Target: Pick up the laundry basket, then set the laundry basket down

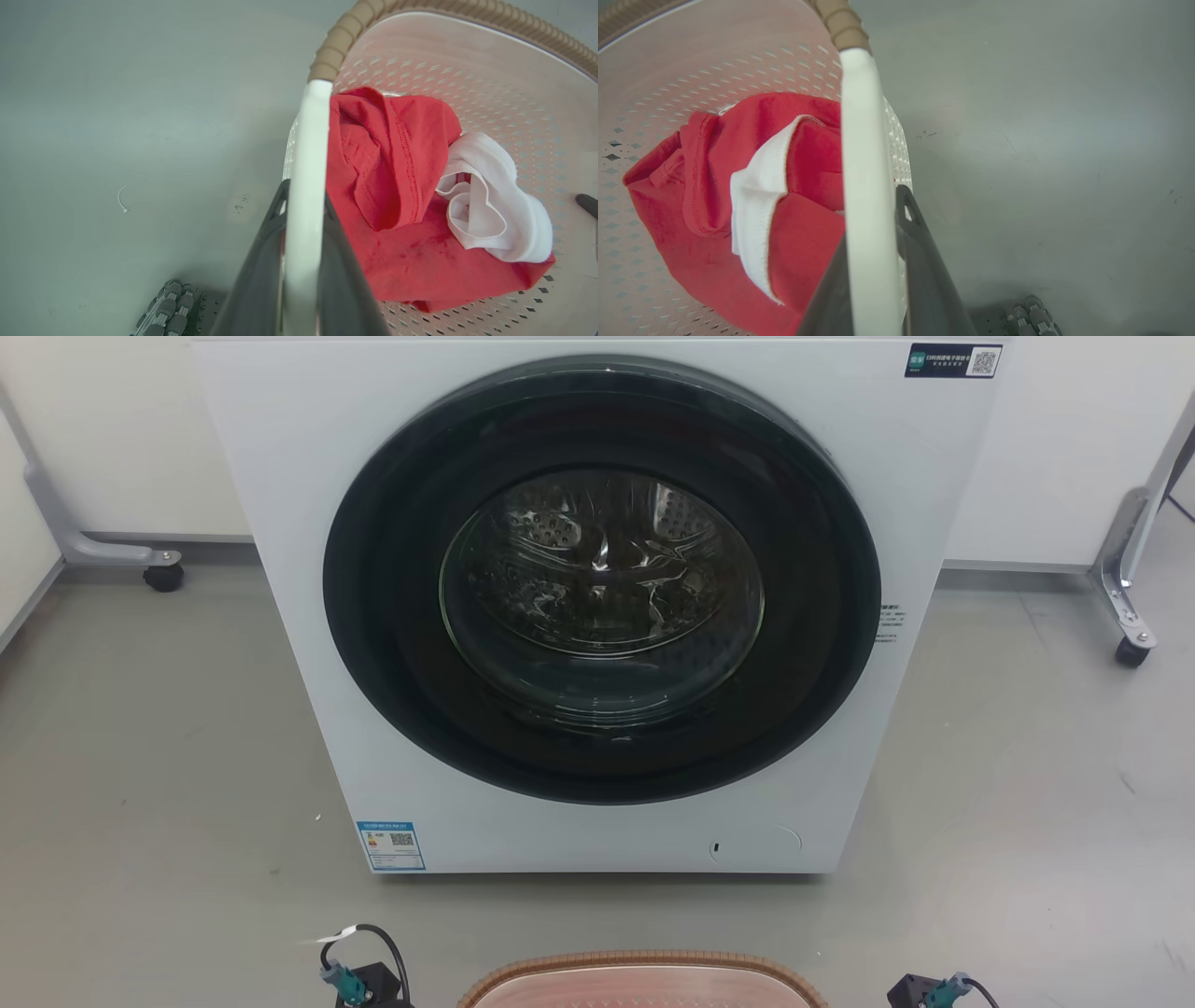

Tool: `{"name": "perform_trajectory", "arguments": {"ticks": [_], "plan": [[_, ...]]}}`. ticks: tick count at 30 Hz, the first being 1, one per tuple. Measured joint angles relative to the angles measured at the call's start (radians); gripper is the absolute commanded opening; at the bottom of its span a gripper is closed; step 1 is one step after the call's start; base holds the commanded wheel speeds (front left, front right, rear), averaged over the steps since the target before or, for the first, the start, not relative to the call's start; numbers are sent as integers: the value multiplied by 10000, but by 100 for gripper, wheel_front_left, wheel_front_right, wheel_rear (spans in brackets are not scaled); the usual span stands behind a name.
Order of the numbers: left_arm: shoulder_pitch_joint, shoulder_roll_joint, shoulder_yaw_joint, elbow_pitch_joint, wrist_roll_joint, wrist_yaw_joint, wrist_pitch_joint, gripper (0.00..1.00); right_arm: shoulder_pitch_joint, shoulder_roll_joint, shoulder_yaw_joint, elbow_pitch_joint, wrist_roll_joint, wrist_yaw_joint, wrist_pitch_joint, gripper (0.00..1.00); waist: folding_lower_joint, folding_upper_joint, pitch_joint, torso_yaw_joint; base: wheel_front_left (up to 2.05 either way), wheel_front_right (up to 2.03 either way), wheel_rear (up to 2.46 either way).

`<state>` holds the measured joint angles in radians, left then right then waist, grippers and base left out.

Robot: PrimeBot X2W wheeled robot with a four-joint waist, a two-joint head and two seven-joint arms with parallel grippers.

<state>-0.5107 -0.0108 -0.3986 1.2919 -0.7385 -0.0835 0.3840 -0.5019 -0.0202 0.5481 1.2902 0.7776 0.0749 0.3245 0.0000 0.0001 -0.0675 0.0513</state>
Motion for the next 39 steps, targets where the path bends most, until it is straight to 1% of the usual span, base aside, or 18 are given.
{"name": "perform_trajectory", "arguments": {"ticks": [11,19,26,29,39], "plan": [[-146,-2,2,-13,-13,-2,-205,0,-64,-2,25,-4,-4,0,-199,0,0,0,492,-65,0,0,0],[-482,6,6,-121,-12,38,-623,0,-473,-31,88,-111,-82,-58,-631,0,0,0,1092,-93,0,0,0],[-1131,96,29,-385,4,46,-1143,0,-1262,-123,146,-326,-247,-224,-1081,0,2,0,1923,-117,0,0,0],[-1393,123,23,-470,27,46,-1313,0,-1535,-174,159,-412,-305,-242,-1250,0,2,0,2324,-127,0,0,0],[-2343,282,21,-805,98,46,-1969,0,-2613,-228,184,-648,-420,-554,-1787,0,3,1,3740,-151,0,0,0]]}}
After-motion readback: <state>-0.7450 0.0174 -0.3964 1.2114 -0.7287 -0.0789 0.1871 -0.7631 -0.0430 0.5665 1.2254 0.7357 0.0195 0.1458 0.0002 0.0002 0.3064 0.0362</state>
